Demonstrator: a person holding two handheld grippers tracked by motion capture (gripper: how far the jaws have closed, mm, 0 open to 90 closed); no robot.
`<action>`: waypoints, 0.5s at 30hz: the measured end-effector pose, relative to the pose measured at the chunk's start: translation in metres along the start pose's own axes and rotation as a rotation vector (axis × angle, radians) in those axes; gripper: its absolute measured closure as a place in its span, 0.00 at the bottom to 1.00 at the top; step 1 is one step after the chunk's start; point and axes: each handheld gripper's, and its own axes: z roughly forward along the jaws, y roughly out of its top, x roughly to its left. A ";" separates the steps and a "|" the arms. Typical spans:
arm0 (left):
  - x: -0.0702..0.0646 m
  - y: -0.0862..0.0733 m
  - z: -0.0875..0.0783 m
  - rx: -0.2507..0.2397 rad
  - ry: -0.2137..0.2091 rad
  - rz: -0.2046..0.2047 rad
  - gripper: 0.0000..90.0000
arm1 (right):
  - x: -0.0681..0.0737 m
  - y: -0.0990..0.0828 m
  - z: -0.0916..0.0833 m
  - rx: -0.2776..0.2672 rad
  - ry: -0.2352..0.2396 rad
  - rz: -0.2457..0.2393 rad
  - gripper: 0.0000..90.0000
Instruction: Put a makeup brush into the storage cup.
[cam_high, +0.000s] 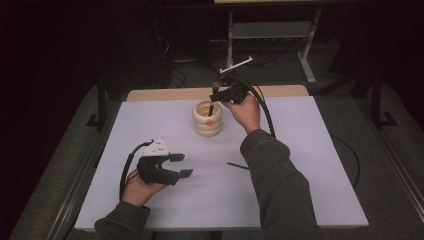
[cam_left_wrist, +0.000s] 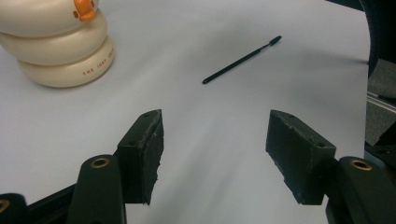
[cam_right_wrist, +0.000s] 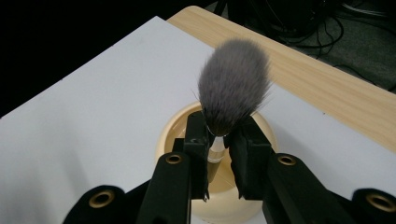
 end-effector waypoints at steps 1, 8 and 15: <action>0.000 0.000 0.001 0.000 0.000 -0.005 0.40 | 0.000 -0.001 0.000 -0.007 -0.003 0.012 0.78; 0.000 0.000 0.001 0.000 0.000 -0.003 0.40 | -0.003 -0.007 -0.008 -0.019 -0.004 0.007 0.68; 0.000 0.000 0.001 0.006 0.002 -0.003 0.40 | -0.005 -0.015 -0.023 -0.041 0.001 0.027 0.61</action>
